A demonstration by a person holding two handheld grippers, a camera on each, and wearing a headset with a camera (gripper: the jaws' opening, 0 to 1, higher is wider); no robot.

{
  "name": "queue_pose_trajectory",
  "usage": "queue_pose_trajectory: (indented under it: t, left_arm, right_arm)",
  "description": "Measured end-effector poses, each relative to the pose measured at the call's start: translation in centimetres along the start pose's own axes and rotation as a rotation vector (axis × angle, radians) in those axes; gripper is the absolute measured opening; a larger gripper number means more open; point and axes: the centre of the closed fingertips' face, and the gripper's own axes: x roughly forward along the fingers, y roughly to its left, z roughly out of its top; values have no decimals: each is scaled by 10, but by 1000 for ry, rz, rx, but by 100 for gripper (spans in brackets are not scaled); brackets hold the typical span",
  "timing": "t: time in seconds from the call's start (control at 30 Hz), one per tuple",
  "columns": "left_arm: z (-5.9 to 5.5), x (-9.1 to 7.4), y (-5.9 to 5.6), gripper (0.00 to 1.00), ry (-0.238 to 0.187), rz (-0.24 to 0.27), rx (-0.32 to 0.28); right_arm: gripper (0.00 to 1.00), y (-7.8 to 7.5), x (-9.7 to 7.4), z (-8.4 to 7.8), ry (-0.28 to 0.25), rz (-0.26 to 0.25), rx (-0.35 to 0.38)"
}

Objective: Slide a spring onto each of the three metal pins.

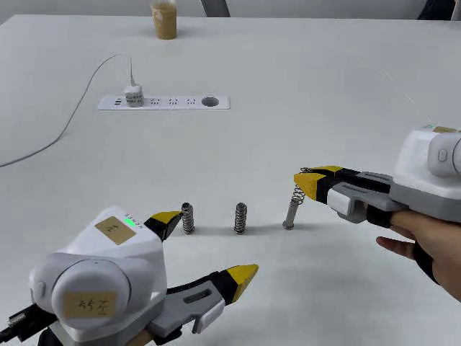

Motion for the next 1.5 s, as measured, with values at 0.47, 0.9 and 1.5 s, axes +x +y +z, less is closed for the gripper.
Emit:
queue_pose_trajectory:
  t: [0.47, 0.9, 1.5]
  left_arm:
    - [-5, -3, 16, 84, 9, 34, -55]
    - [-7, -4, 20, 84, 15, 48, -70]
    - [-9, -5, 24, 81, 13, 59, -86]
  right_arm:
    - [11, -4, 5, -3, -3, -11, -48]
    - [11, -6, 7, -11, 9, -17, -82]
    - [11, -5, 13, -34, 65, -29, -144]
